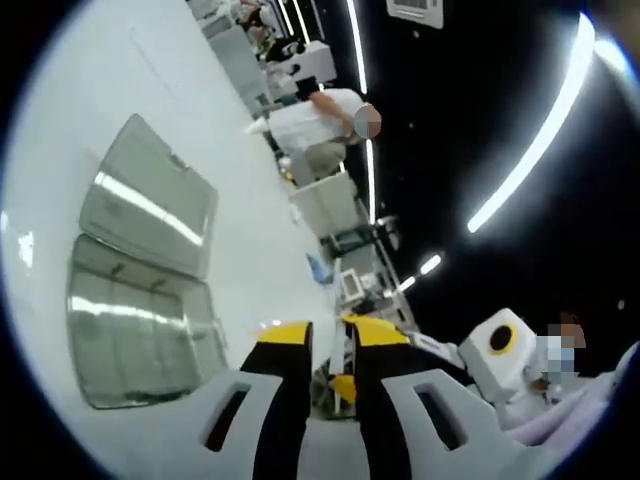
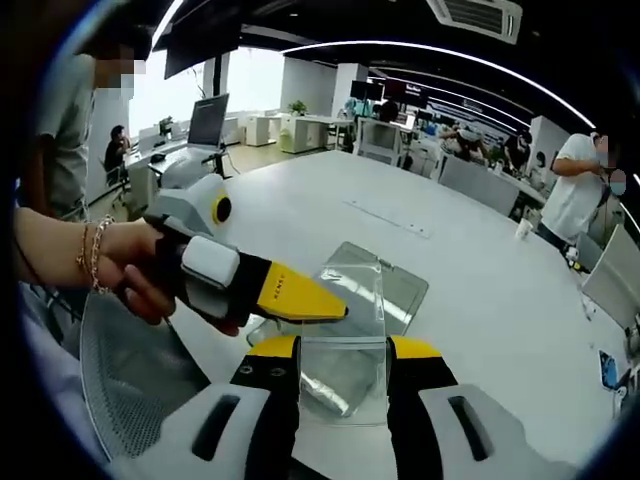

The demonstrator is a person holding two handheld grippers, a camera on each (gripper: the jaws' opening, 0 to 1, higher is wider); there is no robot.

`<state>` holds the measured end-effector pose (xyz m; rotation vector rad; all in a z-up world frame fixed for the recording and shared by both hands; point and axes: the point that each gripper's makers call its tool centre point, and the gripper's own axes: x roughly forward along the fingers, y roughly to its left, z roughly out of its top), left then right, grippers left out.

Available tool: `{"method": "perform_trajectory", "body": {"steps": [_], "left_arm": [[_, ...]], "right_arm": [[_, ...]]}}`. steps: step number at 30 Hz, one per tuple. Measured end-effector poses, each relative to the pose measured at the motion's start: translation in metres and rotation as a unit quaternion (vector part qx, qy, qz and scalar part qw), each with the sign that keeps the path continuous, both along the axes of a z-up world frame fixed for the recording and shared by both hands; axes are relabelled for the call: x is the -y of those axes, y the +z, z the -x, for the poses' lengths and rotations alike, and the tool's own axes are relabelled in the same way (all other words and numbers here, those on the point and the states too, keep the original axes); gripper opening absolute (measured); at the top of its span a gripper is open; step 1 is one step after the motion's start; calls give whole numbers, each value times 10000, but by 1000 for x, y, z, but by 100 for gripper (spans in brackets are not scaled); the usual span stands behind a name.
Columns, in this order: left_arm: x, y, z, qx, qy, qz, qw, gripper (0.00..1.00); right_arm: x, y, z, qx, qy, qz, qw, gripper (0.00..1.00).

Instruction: Insert the divider into the dual guide fixture by aligning both edges with the guide slots and pushing it downward to the bottom, including one-sided entry, uneven engagement, binding, and posture correction.

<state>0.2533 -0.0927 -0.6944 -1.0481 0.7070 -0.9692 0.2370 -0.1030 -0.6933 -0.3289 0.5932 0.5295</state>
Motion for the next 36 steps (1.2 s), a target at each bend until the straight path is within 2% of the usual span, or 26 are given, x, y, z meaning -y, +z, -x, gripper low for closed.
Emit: {"method": "perform_trajectory", "body": {"steps": [10, 16, 17, 28, 36], "left_arm": [[-1, 1, 0, -126, 13, 102, 9999, 1], [-1, 4, 2, -481, -15, 314, 9983, 0], [-2, 3, 2, -425, -12, 283, 9987, 0], [-6, 6, 0, -372, 59, 335, 9987, 0], [-10, 5, -4, -358, 123, 343, 9987, 0]], "right_arm": [[-6, 1, 4, 96, 175, 159, 9997, 30], [-7, 4, 5, 178, 247, 168, 9994, 29], [-8, 6, 6, 253, 311, 214, 9990, 29], [-11, 8, 6, 314, 530, 229, 9978, 29], [-9, 19, 5, 158, 668, -11, 9976, 30]]}}
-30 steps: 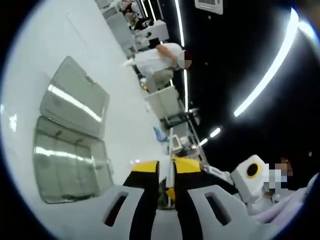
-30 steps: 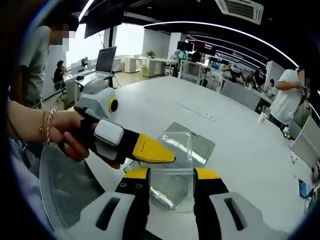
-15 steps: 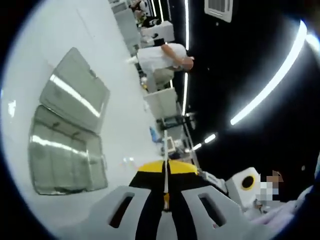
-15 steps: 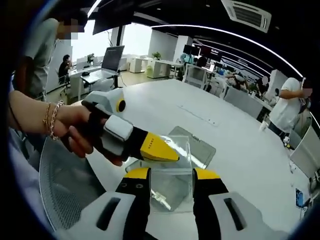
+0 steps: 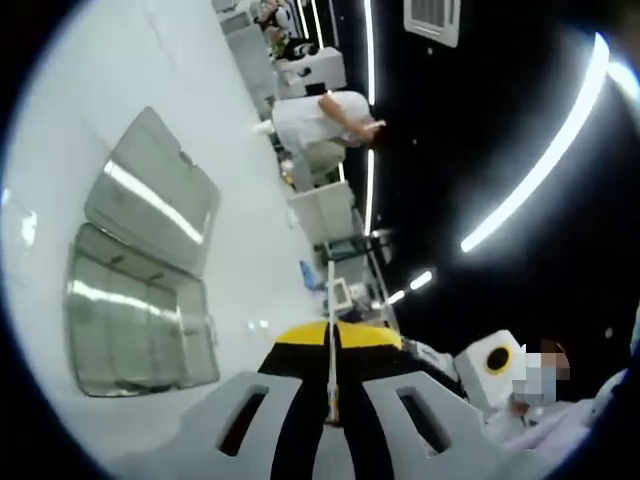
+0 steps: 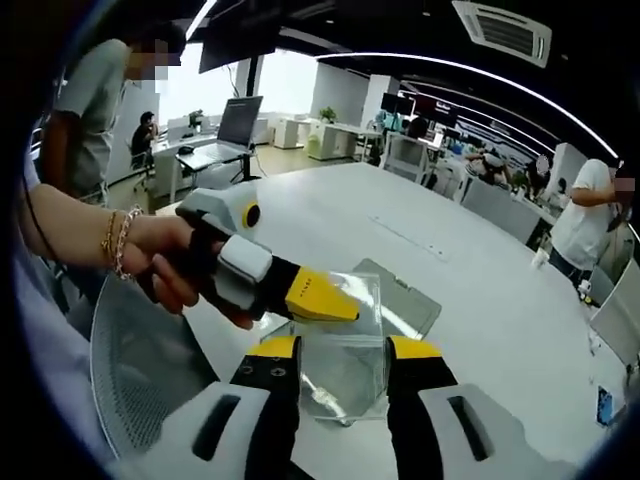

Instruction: Insert the divider into the dual guide fixture by aligning both edges with the guide slots and pushing it downward to the bottom, including one-sided entry, uneven engagement, binding, and posture correction.

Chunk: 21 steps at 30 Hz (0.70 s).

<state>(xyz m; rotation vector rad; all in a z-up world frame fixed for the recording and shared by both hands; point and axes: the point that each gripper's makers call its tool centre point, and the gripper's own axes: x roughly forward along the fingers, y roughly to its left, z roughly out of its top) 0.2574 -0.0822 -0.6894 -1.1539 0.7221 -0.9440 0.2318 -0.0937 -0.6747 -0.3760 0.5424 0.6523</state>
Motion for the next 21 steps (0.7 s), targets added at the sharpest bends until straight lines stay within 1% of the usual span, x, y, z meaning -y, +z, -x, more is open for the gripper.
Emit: {"method": "perform_trajectory", "body": {"steps": [2, 5, 8, 10, 12, 15, 16, 17, 19, 20, 21], "left_arm": [[-1, -1, 0, -3, 7, 2, 10000, 0], [-3, -1, -1, 1, 5, 10, 10000, 0], [-4, 0, 0, 24, -12, 19, 10000, 0], [-5, 2, -1, 50, -17, 48, 10000, 0], [-7, 6, -2, 62, -31, 109, 9999, 0], [-10, 12, -3, 158, -72, 199, 9996, 0], [-10, 14, -3, 204, -94, 237, 9995, 0], [-10, 16, -2, 236, -144, 287, 9992, 0], [-11, 21, 1, 343, -294, 415, 9981, 0], [-11, 21, 3, 363, -329, 438, 9978, 0], [-11, 22, 4, 402, -371, 466, 9974, 0]], "right_arm": [[4, 5, -1, -58, -45, -143, 9999, 29], [14, 10, -3, -82, -103, -133, 9998, 27], [22, 14, -6, -107, -169, -209, 9996, 27], [25, 16, -7, -171, -211, -319, 9991, 25], [25, 20, -6, -300, -238, -612, 9974, 26], [19, 25, -3, -580, -206, -1210, 9907, 25], [17, 28, -3, -728, -223, -1496, 9858, 25], [16, 30, -3, -814, -219, -1670, 9823, 24], [15, 34, -2, -1057, -199, -2103, 9717, 24], [15, 35, -3, -1182, -240, -2341, 9647, 24], [16, 37, -4, -1212, -240, -2479, 9609, 23]]}}
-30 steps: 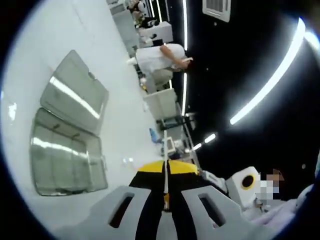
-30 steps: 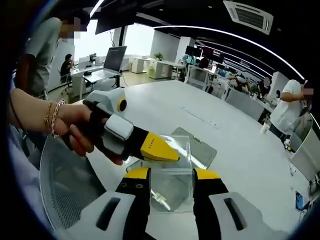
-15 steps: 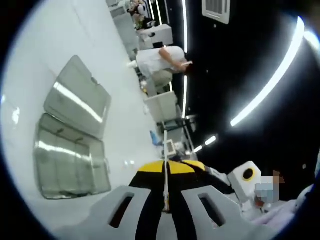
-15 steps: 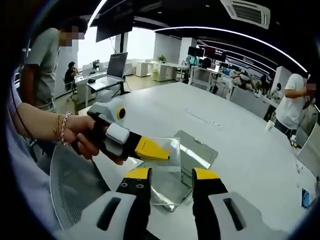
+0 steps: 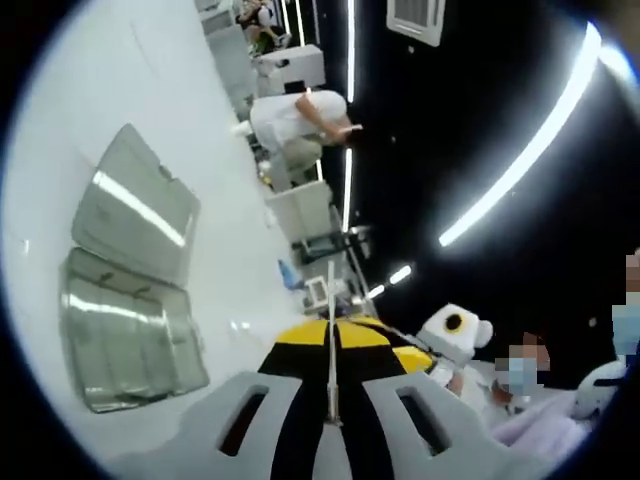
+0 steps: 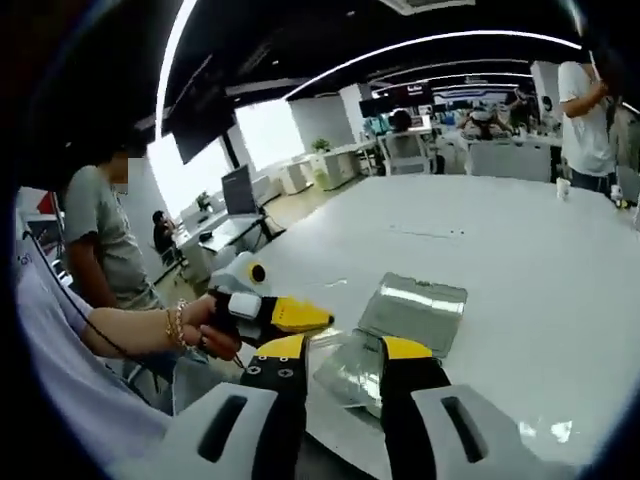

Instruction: Insert the divider into the dual guide fixture by aligning both edges with the guide slots and pushing it downward to the bottom, including one-sided entry, uneven engagement, binding, and posture correction.

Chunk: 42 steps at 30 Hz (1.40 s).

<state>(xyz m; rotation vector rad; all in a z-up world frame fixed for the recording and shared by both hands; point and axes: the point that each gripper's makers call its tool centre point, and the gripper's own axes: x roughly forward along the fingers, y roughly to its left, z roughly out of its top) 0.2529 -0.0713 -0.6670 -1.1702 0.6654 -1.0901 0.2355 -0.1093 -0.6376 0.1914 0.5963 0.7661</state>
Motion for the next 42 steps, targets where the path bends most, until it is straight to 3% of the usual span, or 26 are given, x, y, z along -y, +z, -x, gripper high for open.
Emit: {"method": "perform_trajectory", "body": {"steps": [6, 11, 12, 14, 17, 18, 30, 42], "left_arm": [[0, 11, 12, 184, -321, 373, 9986, 0], [1, 22, 21, 322, -553, 628, 9960, 0], [1, 24, 23, 335, -609, 671, 9953, 0], [2, 25, 24, 355, -628, 686, 9950, 0], [4, 29, 30, 410, -782, 761, 9932, 0], [5, 29, 32, 421, -807, 761, 9929, 0], [9, 36, 39, 497, -992, 888, 9898, 0], [7, 41, 39, 519, -1069, 1016, 9877, 0]], "right_arm": [[-3, 2, 8, -578, 260, -833, 9945, 20], [-12, 9, 24, -1222, 623, -1536, 9786, 19], [-12, 7, 22, -1103, 644, -1454, 9811, 18], [-16, 6, 31, -1354, 840, -1511, 9756, 18], [-20, 5, 31, -1399, 895, -1592, 9732, 16], [-22, 8, 33, -1518, 943, -1705, 9690, 14], [-35, 0, 42, -1769, 1247, -1632, 9625, 4], [-39, 6, 43, -1856, 1304, -1842, 9563, 4]]}}
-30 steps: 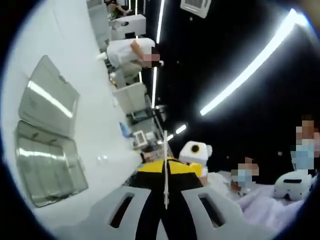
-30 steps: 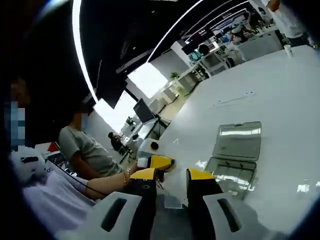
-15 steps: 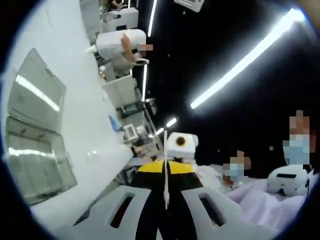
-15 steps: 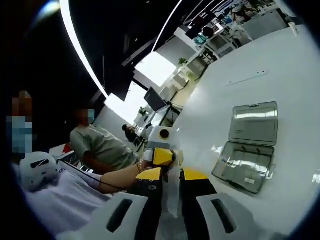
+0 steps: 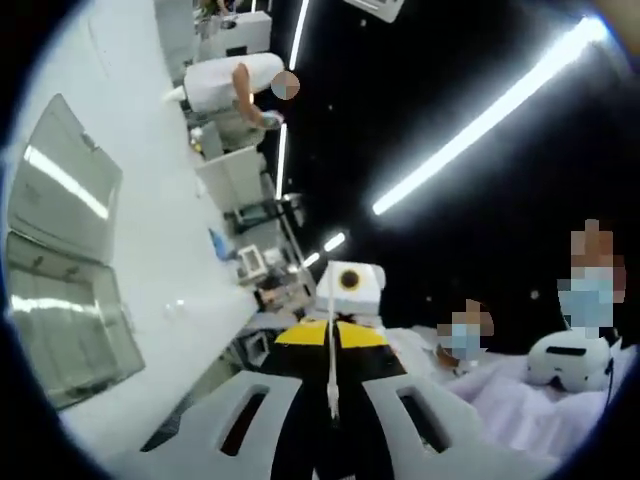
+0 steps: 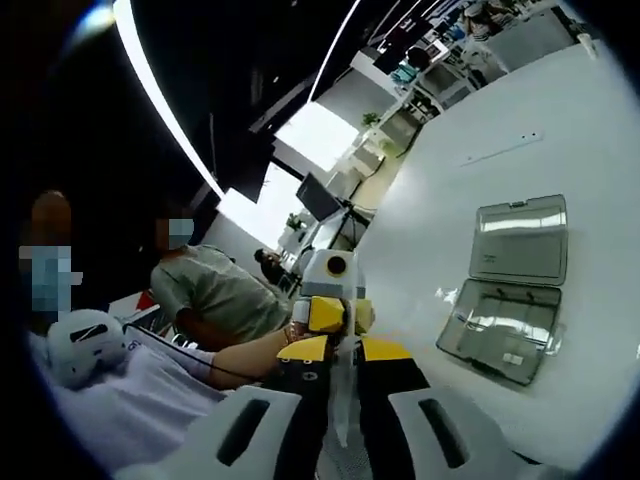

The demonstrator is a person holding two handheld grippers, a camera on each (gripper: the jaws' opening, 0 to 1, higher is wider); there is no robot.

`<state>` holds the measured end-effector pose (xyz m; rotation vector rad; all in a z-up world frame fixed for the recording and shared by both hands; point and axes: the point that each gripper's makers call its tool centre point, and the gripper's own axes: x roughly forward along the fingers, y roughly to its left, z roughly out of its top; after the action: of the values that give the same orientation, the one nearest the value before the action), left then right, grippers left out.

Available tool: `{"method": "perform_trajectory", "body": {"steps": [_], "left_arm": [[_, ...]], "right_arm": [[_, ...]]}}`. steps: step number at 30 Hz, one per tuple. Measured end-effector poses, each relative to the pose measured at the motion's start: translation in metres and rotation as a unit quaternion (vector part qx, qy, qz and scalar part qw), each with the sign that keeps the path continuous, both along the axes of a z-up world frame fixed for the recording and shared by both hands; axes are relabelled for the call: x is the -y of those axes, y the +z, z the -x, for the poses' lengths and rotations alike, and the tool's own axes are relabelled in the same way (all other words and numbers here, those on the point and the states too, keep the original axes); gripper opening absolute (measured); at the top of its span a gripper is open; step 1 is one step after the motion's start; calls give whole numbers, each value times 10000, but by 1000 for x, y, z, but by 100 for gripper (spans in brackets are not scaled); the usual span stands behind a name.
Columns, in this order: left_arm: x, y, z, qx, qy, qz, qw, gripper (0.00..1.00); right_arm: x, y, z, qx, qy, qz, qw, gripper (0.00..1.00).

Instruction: Insert the divider into the dual guide fixture by aligning both edges with the guide slots and pushing it downward to the bottom, including one-sided entry, uneven engagement, binding, and posture correction.

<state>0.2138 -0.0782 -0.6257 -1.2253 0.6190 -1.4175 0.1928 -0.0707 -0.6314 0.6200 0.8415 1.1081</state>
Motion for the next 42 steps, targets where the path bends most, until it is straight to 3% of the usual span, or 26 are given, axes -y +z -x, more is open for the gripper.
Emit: {"method": "perform_trajectory", "body": {"steps": [7, 19, 35, 39, 42], "left_arm": [[1, 0, 7, 124, -163, -38, 9998, 0], [3, 3, 15, 287, -359, -62, 9989, 0], [1, 8, 17, 343, -449, 8, 9984, 0], [1, 8, 17, 354, -461, 19, 9983, 0], [0, 8, 17, 370, -465, 37, 9982, 0]], "right_arm": [[-3, -1, 5, 28, 222, 167, 9996, 7], [-2, -2, 16, -94, 801, 518, 9954, 3], [-6, 1, 20, -209, 963, 490, 9939, 2], [-7, 2, 21, -308, 928, 454, 9942, 1], [-8, 2, 20, -556, 835, 395, 9942, 0]]}}
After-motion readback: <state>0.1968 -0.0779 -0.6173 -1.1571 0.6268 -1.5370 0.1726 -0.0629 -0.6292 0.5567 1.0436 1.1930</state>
